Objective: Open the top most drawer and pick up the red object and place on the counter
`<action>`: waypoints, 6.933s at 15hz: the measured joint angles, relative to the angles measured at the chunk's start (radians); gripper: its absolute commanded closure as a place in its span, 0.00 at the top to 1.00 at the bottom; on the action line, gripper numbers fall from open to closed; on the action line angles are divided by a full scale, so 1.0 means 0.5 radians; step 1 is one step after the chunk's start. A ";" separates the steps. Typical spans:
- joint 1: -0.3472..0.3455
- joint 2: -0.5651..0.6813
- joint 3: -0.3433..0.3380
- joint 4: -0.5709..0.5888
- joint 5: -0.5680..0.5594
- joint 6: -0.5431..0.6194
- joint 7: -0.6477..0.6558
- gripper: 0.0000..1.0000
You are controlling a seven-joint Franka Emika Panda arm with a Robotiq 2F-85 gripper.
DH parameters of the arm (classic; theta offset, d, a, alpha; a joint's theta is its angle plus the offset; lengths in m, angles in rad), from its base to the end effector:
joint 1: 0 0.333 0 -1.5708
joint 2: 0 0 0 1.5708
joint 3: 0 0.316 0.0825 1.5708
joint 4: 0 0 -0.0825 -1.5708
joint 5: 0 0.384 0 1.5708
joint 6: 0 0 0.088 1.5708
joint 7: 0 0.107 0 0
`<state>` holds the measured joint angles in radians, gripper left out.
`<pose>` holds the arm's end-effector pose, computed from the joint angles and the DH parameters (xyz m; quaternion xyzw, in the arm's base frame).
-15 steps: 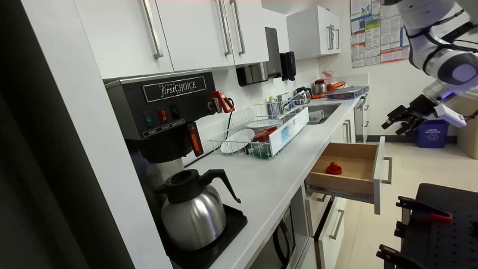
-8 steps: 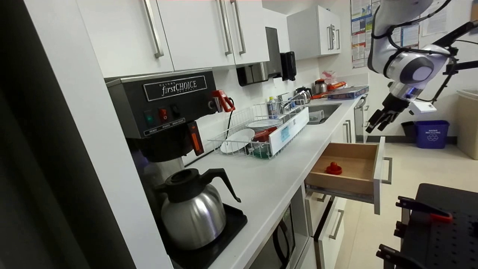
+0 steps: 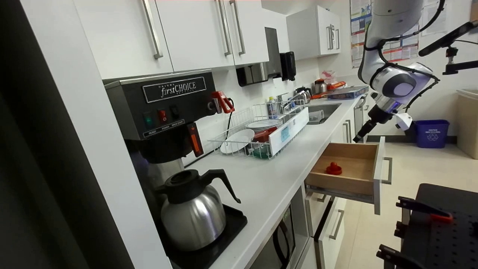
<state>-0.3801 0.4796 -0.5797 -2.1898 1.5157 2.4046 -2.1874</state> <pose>0.3094 -0.4453 0.1876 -0.9491 -0.0137 -0.3145 0.0076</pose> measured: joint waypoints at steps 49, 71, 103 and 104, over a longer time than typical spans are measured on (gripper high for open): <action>-0.353 1.107 0.799 1.148 -0.903 0.848 0.946 0.59; -0.509 0.624 0.794 0.757 -0.646 0.962 0.437 0.13; -0.141 0.035 1.004 0.284 -1.591 0.514 0.969 0.13; -0.154 0.056 1.025 0.294 -1.572 0.539 0.969 0.13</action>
<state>-0.4573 0.5076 -0.0670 -2.0429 0.7297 2.6741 -1.7030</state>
